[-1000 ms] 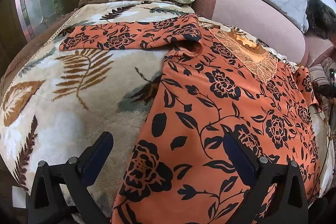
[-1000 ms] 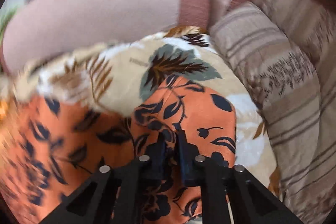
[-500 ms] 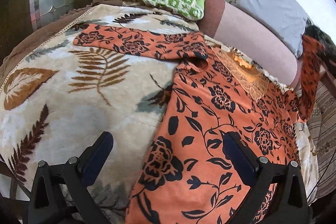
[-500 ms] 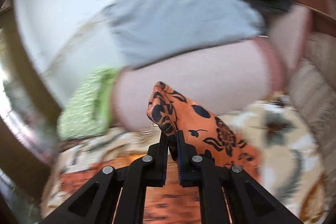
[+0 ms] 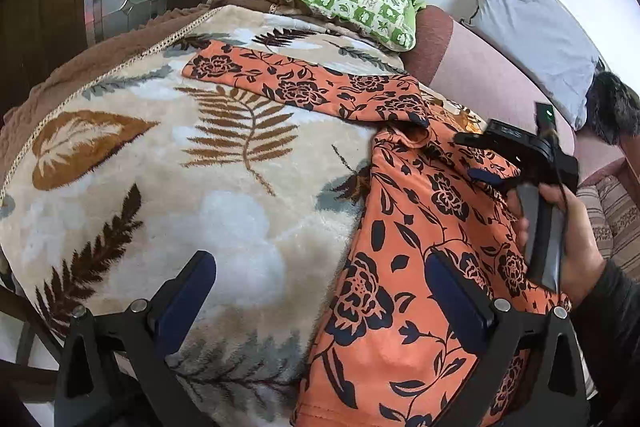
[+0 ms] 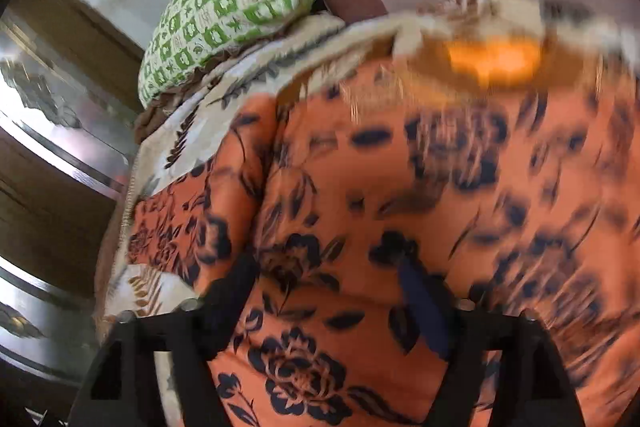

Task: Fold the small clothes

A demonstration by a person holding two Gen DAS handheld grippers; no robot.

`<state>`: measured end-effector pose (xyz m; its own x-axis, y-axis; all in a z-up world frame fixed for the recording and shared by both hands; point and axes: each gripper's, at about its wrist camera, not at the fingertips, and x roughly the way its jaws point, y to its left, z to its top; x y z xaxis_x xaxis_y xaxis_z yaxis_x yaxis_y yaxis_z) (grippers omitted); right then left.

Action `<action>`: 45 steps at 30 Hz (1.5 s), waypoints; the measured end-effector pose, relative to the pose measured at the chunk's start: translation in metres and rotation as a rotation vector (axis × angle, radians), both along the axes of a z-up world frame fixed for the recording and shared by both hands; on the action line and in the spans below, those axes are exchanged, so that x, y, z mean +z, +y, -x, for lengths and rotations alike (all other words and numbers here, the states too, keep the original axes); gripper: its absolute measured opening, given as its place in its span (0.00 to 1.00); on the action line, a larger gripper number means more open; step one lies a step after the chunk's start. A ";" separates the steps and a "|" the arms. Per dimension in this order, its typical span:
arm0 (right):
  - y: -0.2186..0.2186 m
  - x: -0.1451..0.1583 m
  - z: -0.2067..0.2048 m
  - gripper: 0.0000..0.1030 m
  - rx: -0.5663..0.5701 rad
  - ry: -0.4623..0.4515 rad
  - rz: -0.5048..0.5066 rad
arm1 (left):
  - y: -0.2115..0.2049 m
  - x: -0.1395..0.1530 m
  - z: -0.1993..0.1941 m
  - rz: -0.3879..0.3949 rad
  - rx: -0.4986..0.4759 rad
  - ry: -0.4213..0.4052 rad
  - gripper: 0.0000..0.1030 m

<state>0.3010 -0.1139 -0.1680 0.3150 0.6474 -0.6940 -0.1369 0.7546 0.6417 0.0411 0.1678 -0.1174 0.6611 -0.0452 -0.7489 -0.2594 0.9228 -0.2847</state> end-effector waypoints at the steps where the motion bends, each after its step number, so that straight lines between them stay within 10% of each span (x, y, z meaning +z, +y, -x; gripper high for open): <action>1: -0.007 0.001 0.003 0.77 -0.009 0.002 -0.026 | -0.001 0.000 -0.002 -0.002 -0.005 0.003 1.00; 7: -0.120 0.020 0.009 0.80 -0.125 -0.041 -0.111 | -0.038 0.016 -0.044 0.001 -0.115 -0.019 1.00; 15: -0.265 -0.071 -0.003 0.85 -0.455 0.194 -0.388 | -0.073 0.029 -0.086 -0.024 -0.197 -0.019 1.00; 20: -0.265 -0.036 -0.008 0.87 -0.415 -0.001 -0.358 | -0.048 0.022 -0.089 -0.046 -0.142 0.014 1.00; 23: -0.275 -0.079 -0.024 0.84 -0.524 0.172 -0.271 | -0.018 0.024 -0.091 -0.015 -0.067 0.014 1.00; 28: -0.246 -0.017 -0.002 0.84 -0.410 -0.007 -0.241 | 0.041 0.015 -0.120 0.041 0.031 0.037 1.00; 34: -0.197 -0.014 0.062 0.84 -0.274 -0.028 -0.168 | 0.144 -0.026 -0.168 0.343 0.252 0.064 1.00; 38: -0.197 -0.035 0.090 0.84 -0.283 0.013 -0.160 | 0.194 -0.054 -0.183 0.526 0.349 0.084 0.82; 45: -0.199 -0.052 0.094 0.84 -0.304 0.030 -0.136 | 0.215 -0.065 -0.185 0.633 0.424 0.047 0.72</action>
